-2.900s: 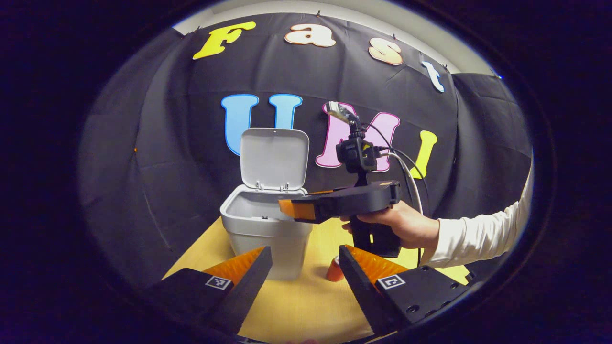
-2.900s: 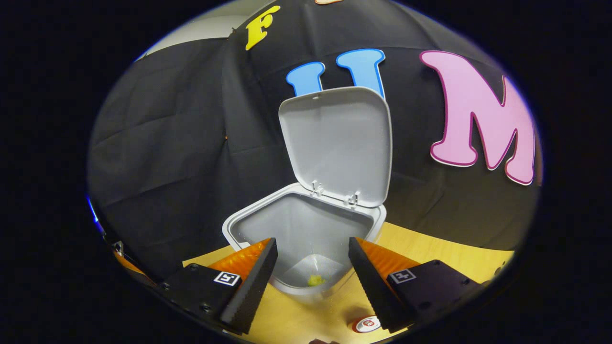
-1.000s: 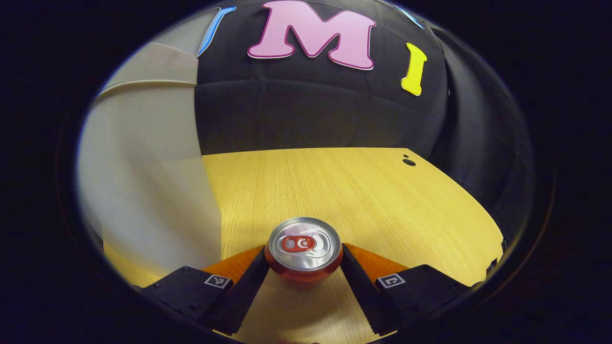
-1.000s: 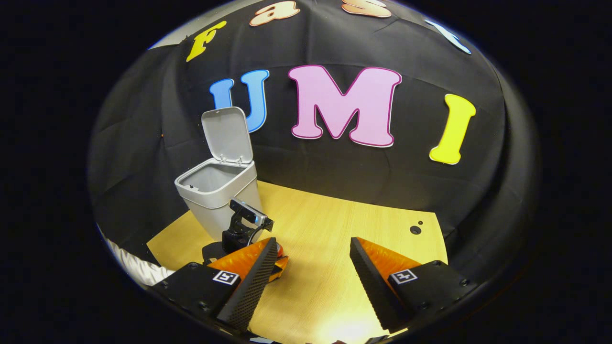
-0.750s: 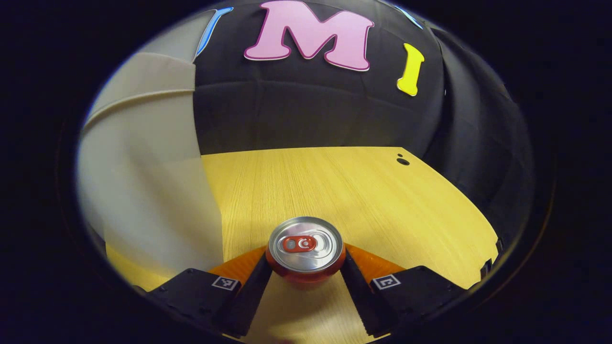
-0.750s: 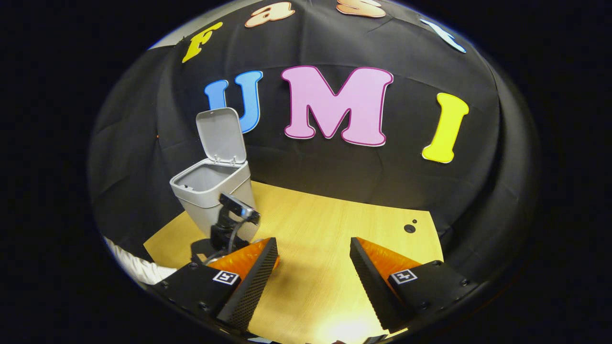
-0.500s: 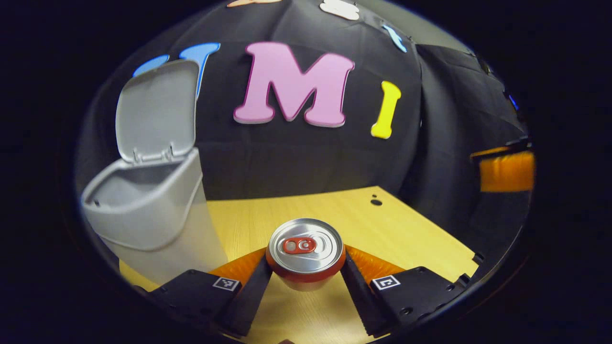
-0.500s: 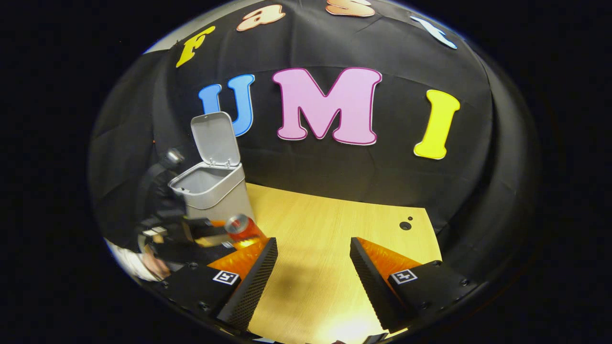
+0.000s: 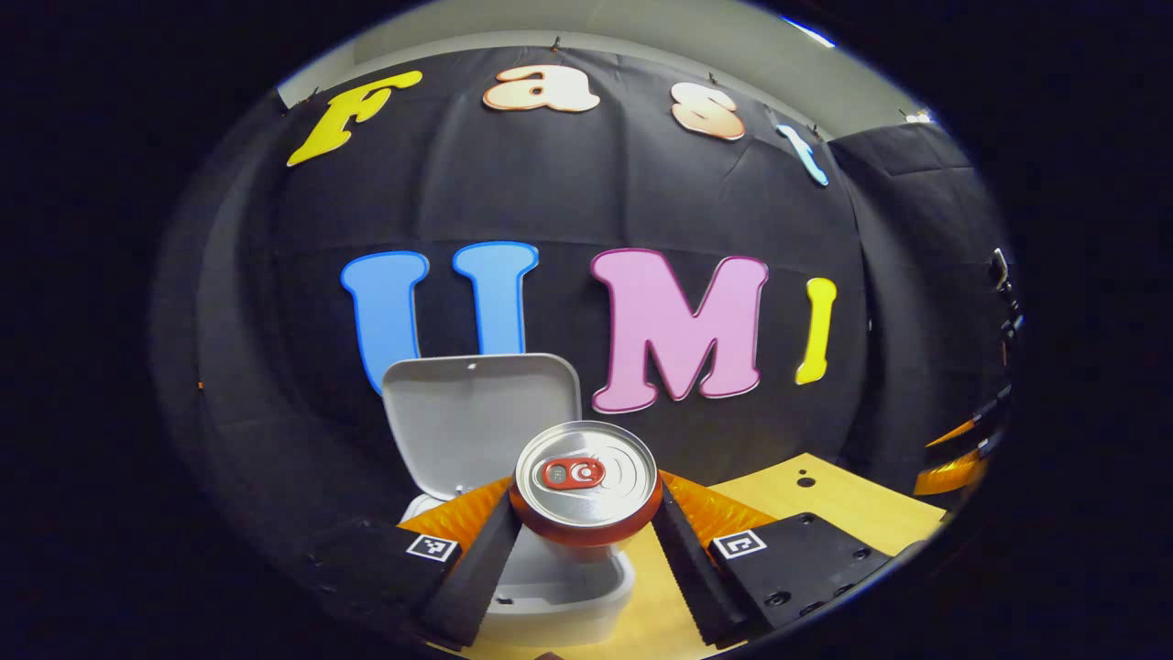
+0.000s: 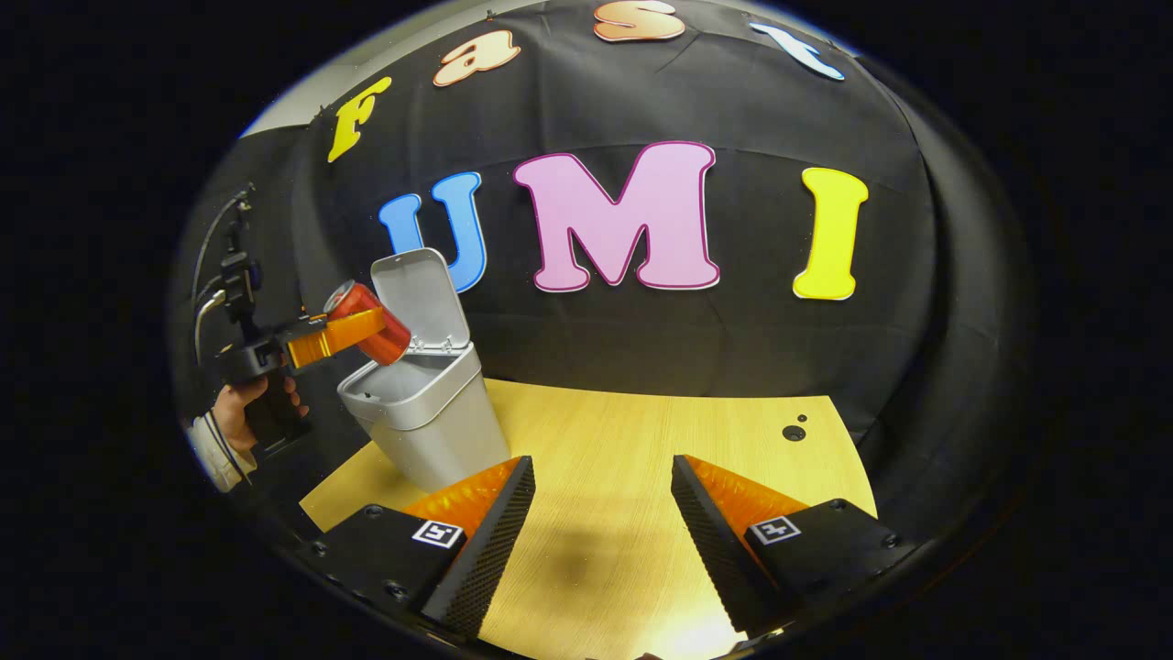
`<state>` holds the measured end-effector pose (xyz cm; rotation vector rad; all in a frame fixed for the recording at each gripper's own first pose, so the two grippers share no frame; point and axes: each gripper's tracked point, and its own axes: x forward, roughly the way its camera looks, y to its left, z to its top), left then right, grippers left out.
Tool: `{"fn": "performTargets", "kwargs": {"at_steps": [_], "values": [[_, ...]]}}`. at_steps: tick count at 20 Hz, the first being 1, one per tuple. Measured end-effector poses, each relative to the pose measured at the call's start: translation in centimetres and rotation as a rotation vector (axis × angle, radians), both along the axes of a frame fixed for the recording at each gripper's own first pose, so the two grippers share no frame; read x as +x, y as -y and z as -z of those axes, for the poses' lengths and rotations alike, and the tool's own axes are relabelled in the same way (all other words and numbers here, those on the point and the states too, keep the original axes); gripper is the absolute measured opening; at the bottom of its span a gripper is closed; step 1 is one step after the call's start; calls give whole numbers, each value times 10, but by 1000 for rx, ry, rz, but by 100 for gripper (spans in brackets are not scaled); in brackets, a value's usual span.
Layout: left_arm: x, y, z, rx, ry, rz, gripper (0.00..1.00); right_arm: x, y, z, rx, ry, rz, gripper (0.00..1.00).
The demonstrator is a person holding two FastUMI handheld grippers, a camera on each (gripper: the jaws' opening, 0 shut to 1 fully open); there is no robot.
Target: Press the lid of the desktop garbage bin to open it, pick up the crumpled paper on the desktop and throw it into the bin, then pick up the pop can on the desktop and drop it into the bin, and finally close the garbage bin lid.
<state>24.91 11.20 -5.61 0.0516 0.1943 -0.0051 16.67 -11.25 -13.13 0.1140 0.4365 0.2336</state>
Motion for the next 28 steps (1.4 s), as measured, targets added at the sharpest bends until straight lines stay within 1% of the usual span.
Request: {"fn": "performTargets", "kwargs": {"at_steps": [2,6,8,9,10,12,14,18,20,22,24,26,28], "values": [[4,-26,11,-7,-20,-53,86,-3,0,3,-7,-1,-1,97],[11,-57,32,15,-65,-103,86,-12,5,9,13,-17,11,96],[11,-71,37,7,-83,-170,88,-15,11,12,15,-24,26,96],[10,-70,36,-20,-84,-172,93,-16,13,12,18,-25,35,97],[8,-65,33,-40,-82,-169,96,-17,17,13,21,-27,43,97],[11,-63,26,-43,-60,-167,96,-20,24,14,29,-28,60,97],[16,-59,11,-26,-31,-156,96,-21,30,15,35,-28,76,97],[40,-59,-47,-18,76,-133,95,-23,37,19,54,-35,100,98],[61,-58,-78,-43,124,-113,95,-24,37,23,57,-40,102,98],[88,-71,-106,-46,173,-129,95,-28,36,26,57,-44,98,98],[113,-84,-122,-16,198,-139,95,-32,36,30,54,-49,101,98],[133,-88,-125,46,196,-135,93,-33,37,34,69,-57,112,98],[153,-84,-106,105,144,-106,93,-34,39,38,86,-68,124,98]]}}
